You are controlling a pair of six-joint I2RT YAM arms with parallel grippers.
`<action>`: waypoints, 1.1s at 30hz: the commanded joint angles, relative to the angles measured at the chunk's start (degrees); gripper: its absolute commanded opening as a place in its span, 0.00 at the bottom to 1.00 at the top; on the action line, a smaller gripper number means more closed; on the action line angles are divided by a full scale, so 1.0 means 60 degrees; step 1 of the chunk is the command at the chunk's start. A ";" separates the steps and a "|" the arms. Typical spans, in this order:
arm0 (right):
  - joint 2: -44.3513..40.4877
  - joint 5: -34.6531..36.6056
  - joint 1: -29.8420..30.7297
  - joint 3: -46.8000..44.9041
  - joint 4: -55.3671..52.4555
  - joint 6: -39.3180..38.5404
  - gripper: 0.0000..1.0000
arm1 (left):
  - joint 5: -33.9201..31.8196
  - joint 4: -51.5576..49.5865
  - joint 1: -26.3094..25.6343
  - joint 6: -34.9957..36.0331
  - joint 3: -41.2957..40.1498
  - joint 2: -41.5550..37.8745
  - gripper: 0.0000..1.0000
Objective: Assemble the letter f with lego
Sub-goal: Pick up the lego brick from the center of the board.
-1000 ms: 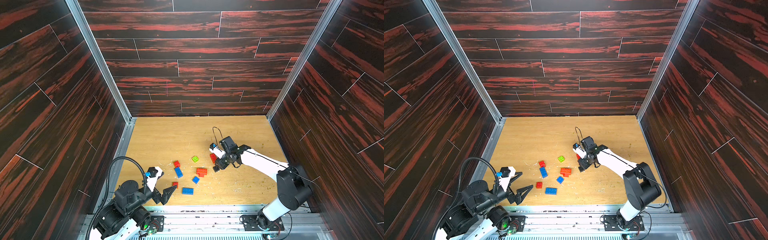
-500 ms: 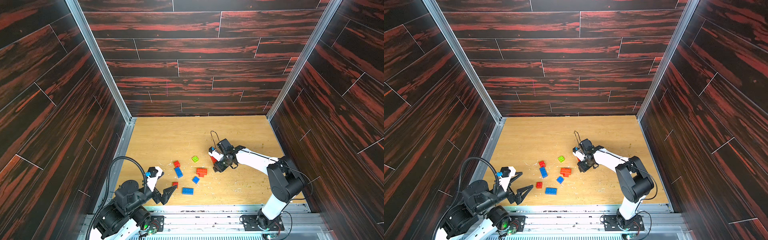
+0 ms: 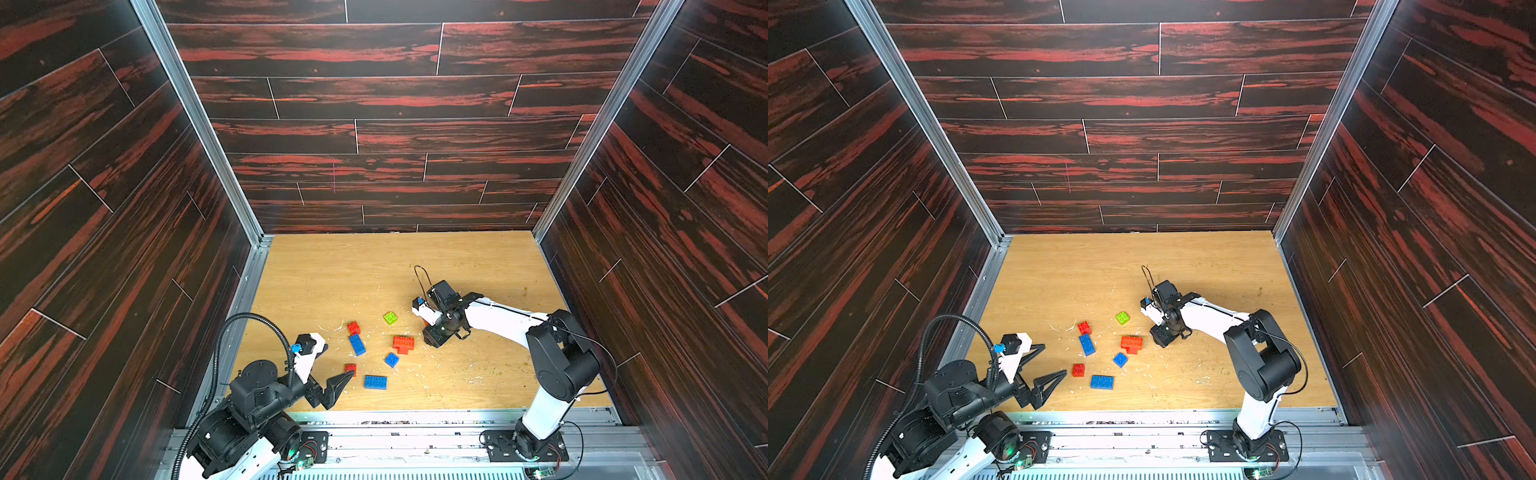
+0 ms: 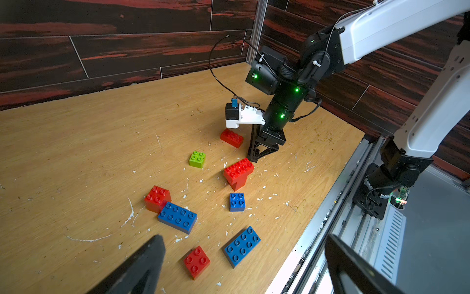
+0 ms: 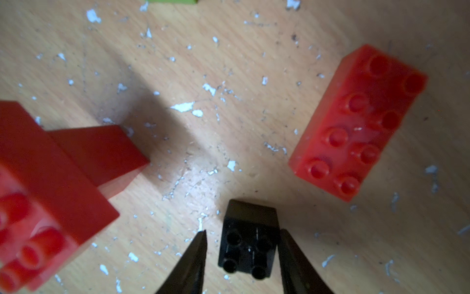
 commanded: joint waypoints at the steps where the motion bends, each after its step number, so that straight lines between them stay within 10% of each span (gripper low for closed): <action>1: 0.0190 0.0113 0.0051 0.0273 -0.0288 0.0133 0.48 | 0.0043 0.0078 -0.0027 -0.0045 -0.0111 0.0079 1.00; 33: -0.0110 -0.0057 0.0114 0.1199 -0.1119 -0.1185 0.19 | -0.0029 0.0083 -0.0027 -0.0059 -0.0107 0.0056 1.00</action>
